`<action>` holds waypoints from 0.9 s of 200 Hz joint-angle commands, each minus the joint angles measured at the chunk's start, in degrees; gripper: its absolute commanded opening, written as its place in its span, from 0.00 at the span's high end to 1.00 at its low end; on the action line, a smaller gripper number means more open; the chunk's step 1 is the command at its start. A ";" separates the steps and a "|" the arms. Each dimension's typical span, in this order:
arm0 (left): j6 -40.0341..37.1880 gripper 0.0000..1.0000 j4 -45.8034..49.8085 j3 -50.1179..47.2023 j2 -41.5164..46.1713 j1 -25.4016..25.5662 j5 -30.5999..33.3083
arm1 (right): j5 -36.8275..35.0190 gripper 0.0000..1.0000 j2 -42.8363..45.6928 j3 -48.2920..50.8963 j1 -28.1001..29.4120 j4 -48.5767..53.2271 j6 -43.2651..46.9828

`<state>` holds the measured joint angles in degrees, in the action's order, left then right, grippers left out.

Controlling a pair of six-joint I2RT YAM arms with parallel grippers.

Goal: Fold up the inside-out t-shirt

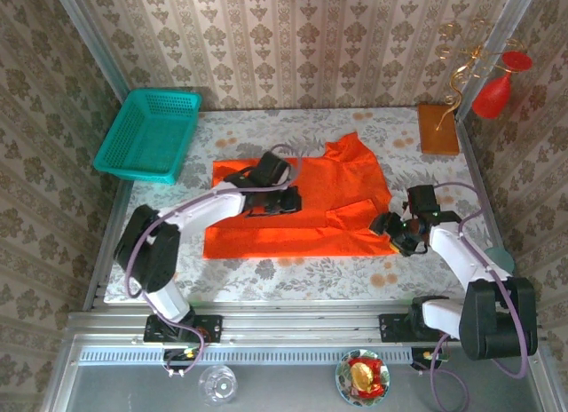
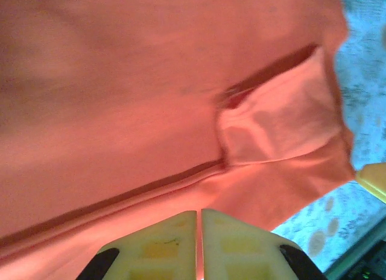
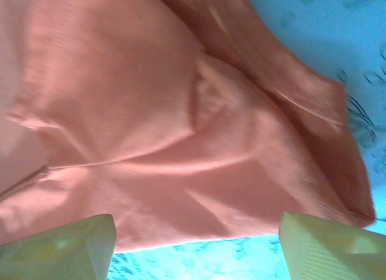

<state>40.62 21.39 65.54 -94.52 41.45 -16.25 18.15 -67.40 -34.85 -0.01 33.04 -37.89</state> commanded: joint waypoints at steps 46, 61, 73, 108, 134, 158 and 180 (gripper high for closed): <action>0.86 0.89 2.72 -19.16 15.99 -11.15 2.69 | -5.99 0.27 -6.14 1.66 -0.34 -0.89 -1.57; 0.70 0.88 3.84 -21.94 18.36 -13.55 3.42 | -8.45 0.26 -7.61 1.37 -0.34 0.26 -1.81; 0.51 0.88 5.66 -23.60 19.56 -14.89 4.66 | -9.67 0.25 -8.46 1.52 -0.37 0.54 -2.09; 0.00 0.89 10.05 -26.67 20.59 -19.45 7.53 | -9.10 0.25 -8.90 1.81 -0.34 0.31 -2.10; -0.83 0.90 11.73 -27.74 20.16 -19.92 10.08 | -9.01 0.25 -8.07 1.54 -0.36 1.53 -2.01; -0.74 0.91 12.96 -28.94 18.57 -20.33 12.54 | -9.63 0.25 -6.73 1.54 -0.34 2.76 -2.10; -0.19 0.91 12.56 -31.04 17.14 -21.73 12.34 | -12.10 0.25 -5.02 1.79 -0.34 4.32 -3.02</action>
<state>40.71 31.38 36.99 -75.77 21.17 -6.04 12.29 -73.65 -34.17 -0.12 32.53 -39.42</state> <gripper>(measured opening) 0.091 0.747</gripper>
